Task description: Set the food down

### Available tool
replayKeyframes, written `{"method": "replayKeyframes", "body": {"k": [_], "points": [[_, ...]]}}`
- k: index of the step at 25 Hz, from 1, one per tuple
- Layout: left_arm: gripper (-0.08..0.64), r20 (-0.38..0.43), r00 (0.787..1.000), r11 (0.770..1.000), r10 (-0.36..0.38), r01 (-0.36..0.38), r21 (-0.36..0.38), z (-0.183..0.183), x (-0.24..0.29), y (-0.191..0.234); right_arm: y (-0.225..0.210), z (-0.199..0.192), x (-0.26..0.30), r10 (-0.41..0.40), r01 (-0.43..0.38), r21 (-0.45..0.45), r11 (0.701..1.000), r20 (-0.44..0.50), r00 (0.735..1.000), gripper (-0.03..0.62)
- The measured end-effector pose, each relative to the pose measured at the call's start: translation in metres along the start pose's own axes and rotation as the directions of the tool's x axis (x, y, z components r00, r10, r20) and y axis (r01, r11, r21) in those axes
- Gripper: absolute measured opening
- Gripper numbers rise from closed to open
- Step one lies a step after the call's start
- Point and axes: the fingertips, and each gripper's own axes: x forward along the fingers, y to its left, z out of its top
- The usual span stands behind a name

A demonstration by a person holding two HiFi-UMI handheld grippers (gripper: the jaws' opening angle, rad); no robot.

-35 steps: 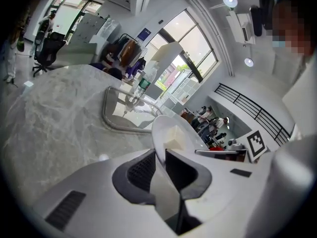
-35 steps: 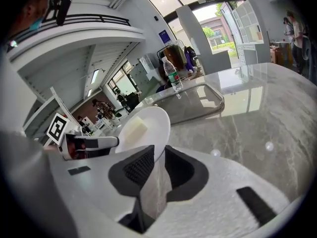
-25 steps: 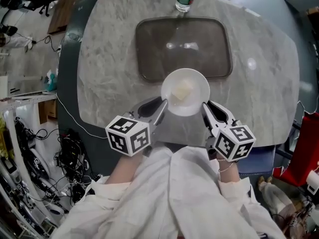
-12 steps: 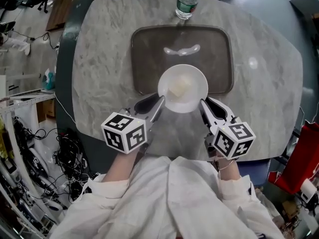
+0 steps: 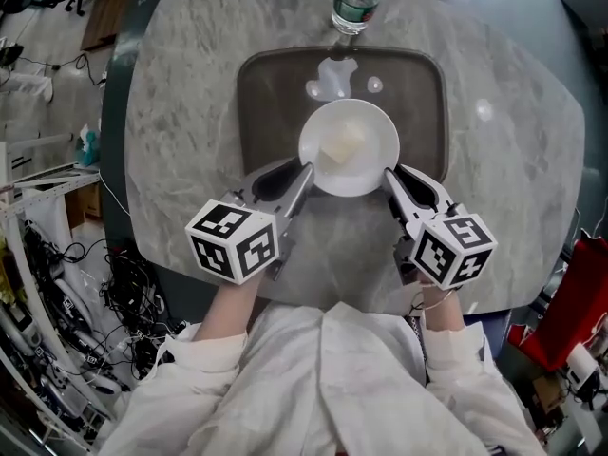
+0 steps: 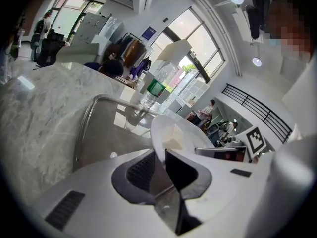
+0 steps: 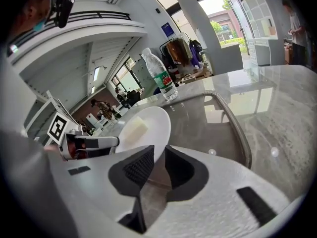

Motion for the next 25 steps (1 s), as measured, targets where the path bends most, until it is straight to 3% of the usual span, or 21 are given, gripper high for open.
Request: {"method": "replayKeyframes", "body": {"k": [12,17,25], "points": [[0.07,-0.006,0.999,0.999,0.037,-0.037,0.009,0.017,0.025,0.016,-0.016,0.013,0.025,-0.033,0.031,-0.064,0.997,-0.029,0.999,0.061],[0.071,-0.032,0.997,0.996,0.068,-0.066,0.065,0.02,0.034,0.018,-0.023,0.017,0.031,-0.044,0.041,-0.091,0.995,-0.038,0.998,0.061],[0.071,-0.064,0.993,0.993,0.097,-0.092,0.074,0.016,0.041,0.026,-0.026,0.013,0.037,-0.065,0.056,-0.118,0.991,-0.076,0.995,0.061]]}}
